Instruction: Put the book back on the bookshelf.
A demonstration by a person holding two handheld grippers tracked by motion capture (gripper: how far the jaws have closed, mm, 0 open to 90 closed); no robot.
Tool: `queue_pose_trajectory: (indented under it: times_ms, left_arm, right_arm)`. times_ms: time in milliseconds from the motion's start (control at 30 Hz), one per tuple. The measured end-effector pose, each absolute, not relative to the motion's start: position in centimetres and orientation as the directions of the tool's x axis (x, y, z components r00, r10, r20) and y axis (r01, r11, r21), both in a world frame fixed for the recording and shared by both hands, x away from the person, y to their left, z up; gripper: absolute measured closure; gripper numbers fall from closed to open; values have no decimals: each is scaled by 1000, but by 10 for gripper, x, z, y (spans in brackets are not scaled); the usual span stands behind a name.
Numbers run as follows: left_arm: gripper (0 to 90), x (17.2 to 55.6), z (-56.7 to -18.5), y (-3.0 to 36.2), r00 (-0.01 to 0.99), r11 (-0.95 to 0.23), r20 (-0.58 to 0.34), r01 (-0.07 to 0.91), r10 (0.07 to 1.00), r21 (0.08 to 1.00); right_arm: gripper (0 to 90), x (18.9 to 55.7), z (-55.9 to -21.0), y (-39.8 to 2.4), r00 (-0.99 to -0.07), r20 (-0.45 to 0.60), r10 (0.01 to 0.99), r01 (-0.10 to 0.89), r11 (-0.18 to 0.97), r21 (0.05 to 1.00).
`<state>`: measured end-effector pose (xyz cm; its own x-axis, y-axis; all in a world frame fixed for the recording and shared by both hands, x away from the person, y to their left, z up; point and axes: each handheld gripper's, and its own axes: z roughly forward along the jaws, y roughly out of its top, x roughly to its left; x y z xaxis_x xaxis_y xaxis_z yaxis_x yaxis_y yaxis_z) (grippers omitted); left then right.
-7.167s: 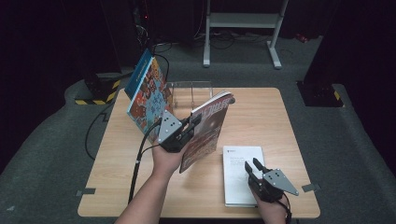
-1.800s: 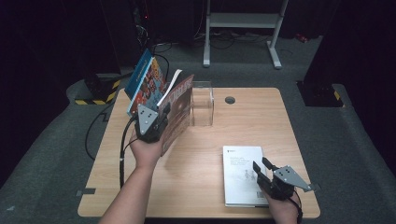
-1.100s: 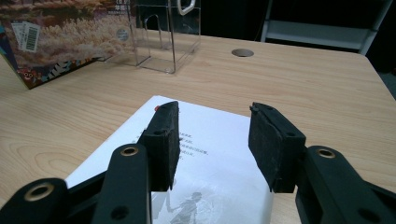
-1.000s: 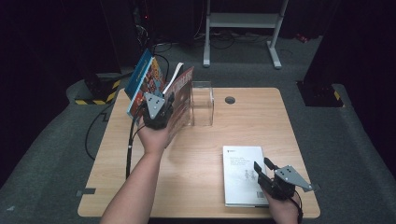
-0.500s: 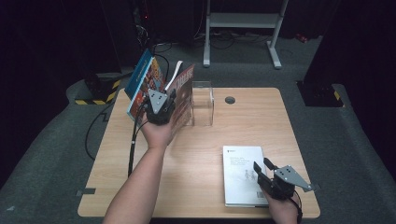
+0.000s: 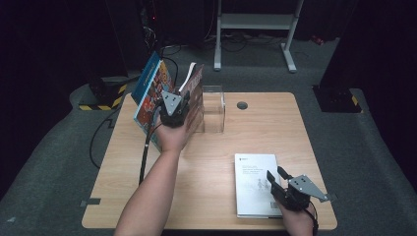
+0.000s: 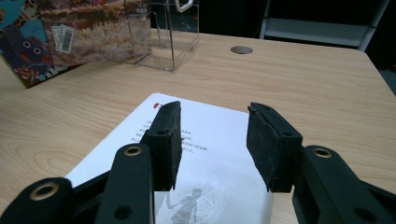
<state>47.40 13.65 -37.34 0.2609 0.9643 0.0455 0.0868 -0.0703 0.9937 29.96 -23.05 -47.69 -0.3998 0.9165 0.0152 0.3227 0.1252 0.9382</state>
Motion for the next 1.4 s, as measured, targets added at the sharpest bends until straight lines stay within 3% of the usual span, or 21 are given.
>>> queue_pose_trajectory:
  times_ms: [600,800,1400]
  left_arm:
    - [819,456,-383,140,279,-18,-7,88,960,996]
    - [797,449,-379,141,296,-55,20,111,955,992]
    - [839,469,-370,140,255,-33,-11,165,967,986]
  right_arm:
    - [550,298,-477,-230,-397,11,918,323,129,937]
    - [549,297,-477,-228,-400,10,917,322,130,938]
    - [550,297,-476,-230,-395,11,919,318,125,940]
